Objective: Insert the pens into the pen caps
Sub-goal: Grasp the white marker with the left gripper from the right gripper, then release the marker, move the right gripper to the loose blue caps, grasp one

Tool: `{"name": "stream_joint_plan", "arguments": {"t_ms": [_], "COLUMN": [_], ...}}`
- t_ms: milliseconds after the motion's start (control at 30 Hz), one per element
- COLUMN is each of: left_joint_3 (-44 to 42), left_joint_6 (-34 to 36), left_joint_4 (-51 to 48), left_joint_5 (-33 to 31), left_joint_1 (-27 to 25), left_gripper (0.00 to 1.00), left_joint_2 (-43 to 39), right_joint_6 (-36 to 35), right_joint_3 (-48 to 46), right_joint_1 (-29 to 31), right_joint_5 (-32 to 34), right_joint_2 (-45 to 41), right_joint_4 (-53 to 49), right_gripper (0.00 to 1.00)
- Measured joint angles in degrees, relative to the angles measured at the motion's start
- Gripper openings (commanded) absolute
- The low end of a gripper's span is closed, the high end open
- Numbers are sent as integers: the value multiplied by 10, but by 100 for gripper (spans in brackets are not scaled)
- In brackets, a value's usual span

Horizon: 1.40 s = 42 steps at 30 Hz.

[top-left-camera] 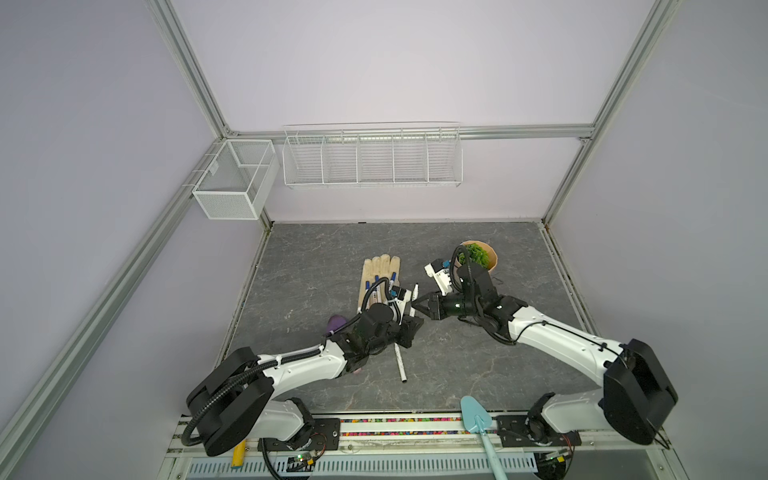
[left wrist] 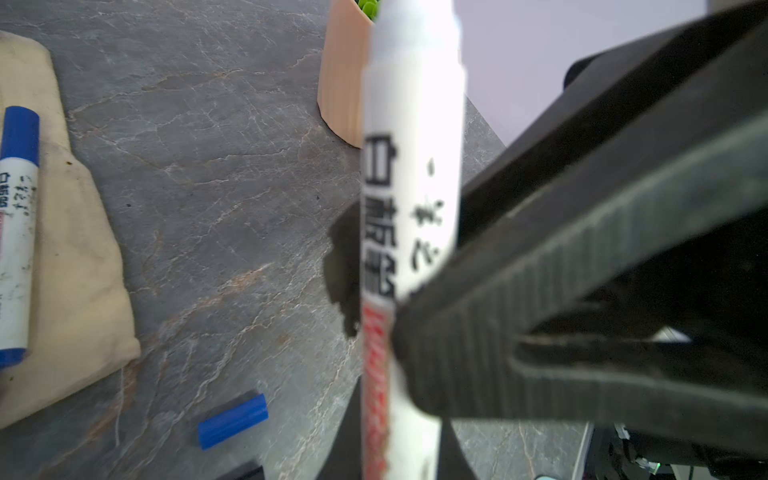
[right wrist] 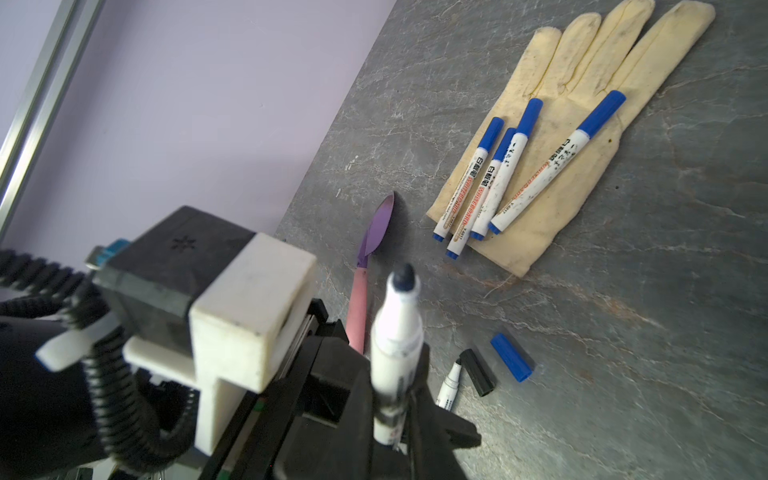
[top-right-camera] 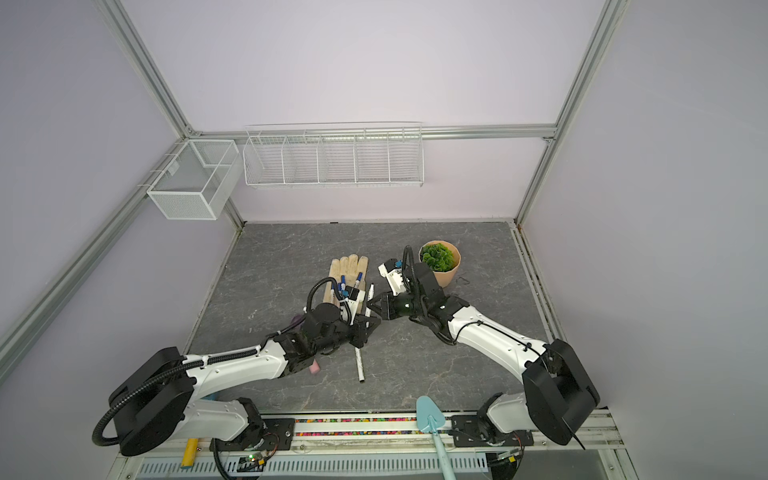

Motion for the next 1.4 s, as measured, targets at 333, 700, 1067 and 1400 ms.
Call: {"name": "stream_joint_plan", "arguments": {"t_ms": [333, 700, 1067, 1400], "left_joint_3": [-17, -75, -150, -161], "left_joint_6": [-2, -45, -126, -147], "left_joint_4": [-21, -57, -87, -93], "left_joint_5": [-30, -132, -263, -289], "left_joint_1": [0, 6, 16, 22], "left_gripper": [0, 0, 0, 0], "left_joint_2": [-48, -128, -228, -256], "right_joint_6": [-21, -102, -153, -169], "right_joint_3": [0, 57, 192, 237], "right_joint_1": [-5, 58, 118, 145], "right_joint_5": [1, 87, 209, 266], "right_joint_2": [-6, 94, 256, 315], "right_joint_4": [-37, -188, -277, -312], "right_gripper": [32, 36, 36, 34]}}
